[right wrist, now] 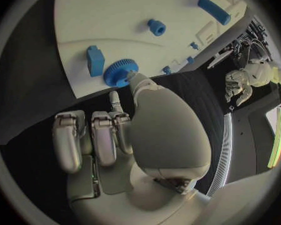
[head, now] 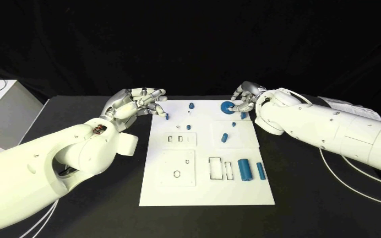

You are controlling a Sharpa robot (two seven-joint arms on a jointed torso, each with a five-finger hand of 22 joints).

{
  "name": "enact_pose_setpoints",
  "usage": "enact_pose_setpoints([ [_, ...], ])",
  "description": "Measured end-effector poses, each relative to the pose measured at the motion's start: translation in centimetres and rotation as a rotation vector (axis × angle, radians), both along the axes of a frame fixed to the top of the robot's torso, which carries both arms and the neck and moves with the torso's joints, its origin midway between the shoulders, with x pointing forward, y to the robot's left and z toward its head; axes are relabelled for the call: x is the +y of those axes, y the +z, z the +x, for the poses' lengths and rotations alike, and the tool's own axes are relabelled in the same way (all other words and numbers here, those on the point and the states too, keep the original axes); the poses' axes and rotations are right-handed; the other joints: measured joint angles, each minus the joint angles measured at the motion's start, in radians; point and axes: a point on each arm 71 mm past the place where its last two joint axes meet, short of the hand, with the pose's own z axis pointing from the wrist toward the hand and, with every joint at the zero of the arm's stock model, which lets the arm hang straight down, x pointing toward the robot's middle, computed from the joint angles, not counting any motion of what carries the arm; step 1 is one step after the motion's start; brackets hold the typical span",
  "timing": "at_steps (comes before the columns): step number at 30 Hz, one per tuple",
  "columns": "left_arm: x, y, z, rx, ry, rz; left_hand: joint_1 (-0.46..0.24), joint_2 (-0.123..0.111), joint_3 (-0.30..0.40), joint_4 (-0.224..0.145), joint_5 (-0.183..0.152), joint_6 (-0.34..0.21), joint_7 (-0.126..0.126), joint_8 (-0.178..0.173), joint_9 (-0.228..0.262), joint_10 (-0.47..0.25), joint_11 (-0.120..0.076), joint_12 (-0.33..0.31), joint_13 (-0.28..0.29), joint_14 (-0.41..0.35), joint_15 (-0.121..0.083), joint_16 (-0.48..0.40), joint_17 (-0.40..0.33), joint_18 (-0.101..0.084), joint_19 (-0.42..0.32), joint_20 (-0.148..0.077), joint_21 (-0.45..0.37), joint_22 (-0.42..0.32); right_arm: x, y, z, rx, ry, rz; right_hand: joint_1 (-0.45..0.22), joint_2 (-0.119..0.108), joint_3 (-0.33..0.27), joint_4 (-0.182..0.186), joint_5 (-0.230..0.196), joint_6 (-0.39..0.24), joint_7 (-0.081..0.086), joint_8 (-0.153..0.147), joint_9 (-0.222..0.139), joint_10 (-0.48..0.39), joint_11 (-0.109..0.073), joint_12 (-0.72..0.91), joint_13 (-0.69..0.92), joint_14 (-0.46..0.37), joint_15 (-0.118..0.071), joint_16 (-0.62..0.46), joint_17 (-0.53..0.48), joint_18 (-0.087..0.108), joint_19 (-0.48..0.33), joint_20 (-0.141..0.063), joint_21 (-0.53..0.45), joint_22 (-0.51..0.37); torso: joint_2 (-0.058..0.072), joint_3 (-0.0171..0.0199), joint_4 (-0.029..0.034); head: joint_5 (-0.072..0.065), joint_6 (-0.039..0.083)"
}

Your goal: Assemble the parts on the task board

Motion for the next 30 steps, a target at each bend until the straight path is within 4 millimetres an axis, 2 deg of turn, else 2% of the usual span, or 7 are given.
enact_pose_setpoints([
  [4,0.0,0.0,0.0,0.0,-0.001,0.0,0.0,0.0,0.0,0.0,0.0,0.0,0.0,0.0,0.0,0.0,0.0,0.0,0.0,0.0,0.0,0.0,0.0,0.0,0.0,0.0,0.0,0.0,0.2,0.0,0.1,-0.001,-0.002,-0.005,0.0,0.0,-0.003,-0.003,0.0,0.0,0.0,0.004,0.001,0.0,0.0,0.0,0.0,0.0,0.0,0.0,0.0,-0.015,0.0,0.0,0.007,0.0,0.0,-0.0005,0.0002,0.002,-0.001],
  [14,0.0,0.0,0.0,0.0,-0.002,0.0,0.0,0.0,0.0,0.0,0.0,0.0,0.0,0.0,0.0,0.0,0.0,0.0,0.0,0.0,0.0,0.0,0.0,0.0,0.0,0.0,0.0,0.0,0.7,-0.3,0.3,0.003,-0.001,-0.015,0.004,0.004,-0.003,-0.003,0.0,0.0,0.0,0.004,0.001,0.0,0.0,0.0,0.0,0.0,0.0,0.0,0.0,-0.015,0.0,0.0,0.007,0.0,0.0,0.0012,-0.0014,0.009,-0.002],
  [30,0.0,0.0,0.0,0.001,-0.002,0.001,0.0,0.0,0.0,0.0,0.0,0.0,0.0,0.0,0.0,0.0,0.0,0.0,0.0,0.0,0.0,0.0,0.002,0.0,-0.004,-0.004,0.007,0.002,1.2,-0.5,0.3,0.006,0.008,-0.027,0.015,0.015,-0.002,-0.003,0.0,0.0,0.0,0.012,0.004,0.0,0.0,0.004,0.0,-0.004,0.004,0.0,0.0,-0.015,0.0,0.0,0.011,0.0,0.001,0.0022,-0.0024,0.011,-0.012],
])
